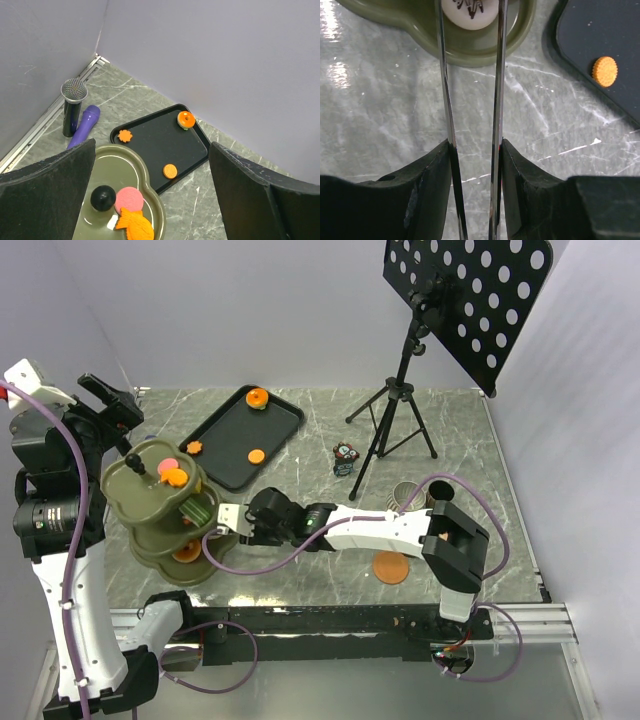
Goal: Serve the afternoon tea
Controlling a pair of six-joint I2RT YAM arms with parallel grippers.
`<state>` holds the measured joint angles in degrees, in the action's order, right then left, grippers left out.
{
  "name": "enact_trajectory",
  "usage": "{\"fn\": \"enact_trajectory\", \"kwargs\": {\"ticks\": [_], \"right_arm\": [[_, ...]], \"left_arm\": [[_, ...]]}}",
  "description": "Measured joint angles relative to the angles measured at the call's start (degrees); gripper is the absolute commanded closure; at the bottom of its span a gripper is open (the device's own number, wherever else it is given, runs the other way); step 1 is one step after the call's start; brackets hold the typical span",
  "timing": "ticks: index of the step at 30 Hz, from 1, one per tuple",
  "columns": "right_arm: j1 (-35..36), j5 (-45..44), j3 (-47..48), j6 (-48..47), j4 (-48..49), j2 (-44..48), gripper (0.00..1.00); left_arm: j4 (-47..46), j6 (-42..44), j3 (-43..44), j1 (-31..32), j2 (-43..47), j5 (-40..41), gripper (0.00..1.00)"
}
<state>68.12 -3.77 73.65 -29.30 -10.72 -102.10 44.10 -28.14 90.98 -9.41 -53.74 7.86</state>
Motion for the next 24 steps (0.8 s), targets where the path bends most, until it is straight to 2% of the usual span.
{"fn": "enact_trajectory", "kwargs": {"ticks": [3, 10, 19, 24], "right_arm": [[0.02, -1.18, 0.37, -0.26, 0.02, -0.07, 0.48], [0.11, -2.69, 0.59, -0.59, 0.44, -0.07, 0.36], [0.11, -3.98, 0.44, -0.09, 1.68, 0.26, 0.36], [0.11, -6.08, -3.30, 0.37, 4.09, 4.87, 0.33]], "left_arm": [[0.00, 0.02, 0.00, 0.00, 0.02, 0.00, 0.00], [0.07, 0.02, -0.11, 0.00, 0.07, 0.04, 0.00], [0.13, 0.02, -0.17, 0.00, 0.39, 0.33, 0.00], [0.15, 0.00, -0.68, 0.00, 0.39, 0.42, 0.00]]}}
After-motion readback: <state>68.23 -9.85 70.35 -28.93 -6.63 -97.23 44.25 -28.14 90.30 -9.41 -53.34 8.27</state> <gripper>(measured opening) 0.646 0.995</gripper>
